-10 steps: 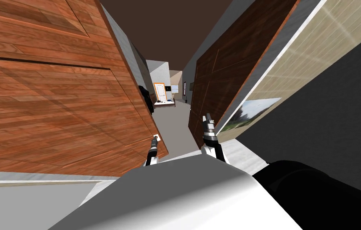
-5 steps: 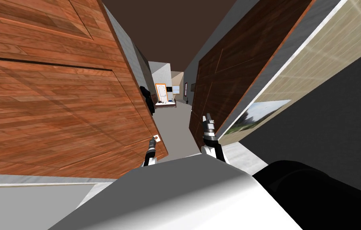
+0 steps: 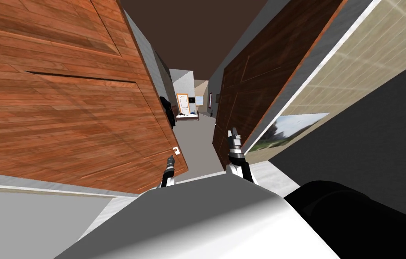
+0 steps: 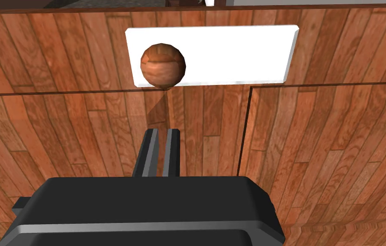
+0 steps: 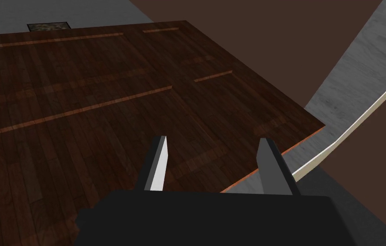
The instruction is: Push the door open
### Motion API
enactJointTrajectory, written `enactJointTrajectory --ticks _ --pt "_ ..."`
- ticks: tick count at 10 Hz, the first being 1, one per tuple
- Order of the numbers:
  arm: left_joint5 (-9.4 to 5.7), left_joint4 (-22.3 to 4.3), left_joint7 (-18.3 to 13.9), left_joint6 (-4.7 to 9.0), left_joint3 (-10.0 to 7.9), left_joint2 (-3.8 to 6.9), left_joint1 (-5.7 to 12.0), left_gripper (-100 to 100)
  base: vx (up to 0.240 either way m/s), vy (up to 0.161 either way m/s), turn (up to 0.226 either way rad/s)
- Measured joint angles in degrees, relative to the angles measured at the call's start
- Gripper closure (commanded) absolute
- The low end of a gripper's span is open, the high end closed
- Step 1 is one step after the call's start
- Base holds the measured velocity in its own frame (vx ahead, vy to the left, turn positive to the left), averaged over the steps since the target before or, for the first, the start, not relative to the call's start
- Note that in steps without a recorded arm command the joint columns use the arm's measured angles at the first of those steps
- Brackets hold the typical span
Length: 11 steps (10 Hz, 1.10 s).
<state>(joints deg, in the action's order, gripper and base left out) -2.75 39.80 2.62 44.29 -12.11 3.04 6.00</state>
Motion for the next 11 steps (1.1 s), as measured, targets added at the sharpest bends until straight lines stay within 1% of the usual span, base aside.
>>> enactJointTrajectory --ticks 2,3,4,6,9,11 --pt "-0.17 0.17 -0.12 -0.18 0.03 -0.65 0.09 -100 -0.211 -0.112 0.034" --pt "-0.27 0.02 -0.22 -0.08 0.04 -1.14 0.17 -100 -0.09 -0.054 0.011" --pt "-0.28 -0.02 -0.25 -0.05 0.04 -1.21 0.15 -100 0.079 -0.001 -0.03" --pt "-0.31 0.52 -0.22 -0.09 -0.05 -0.7 -0.28 -100 0.151 0.024 -0.023" --pt "-0.47 -0.34 -0.17 0.82 -0.37 -0.12 -0.11 -100 0.205 0.054 -0.027" --pt "-0.56 -0.41 -0.1 1.2 -0.58 -0.19 -0.22 -100 0.179 0.035 -0.027"
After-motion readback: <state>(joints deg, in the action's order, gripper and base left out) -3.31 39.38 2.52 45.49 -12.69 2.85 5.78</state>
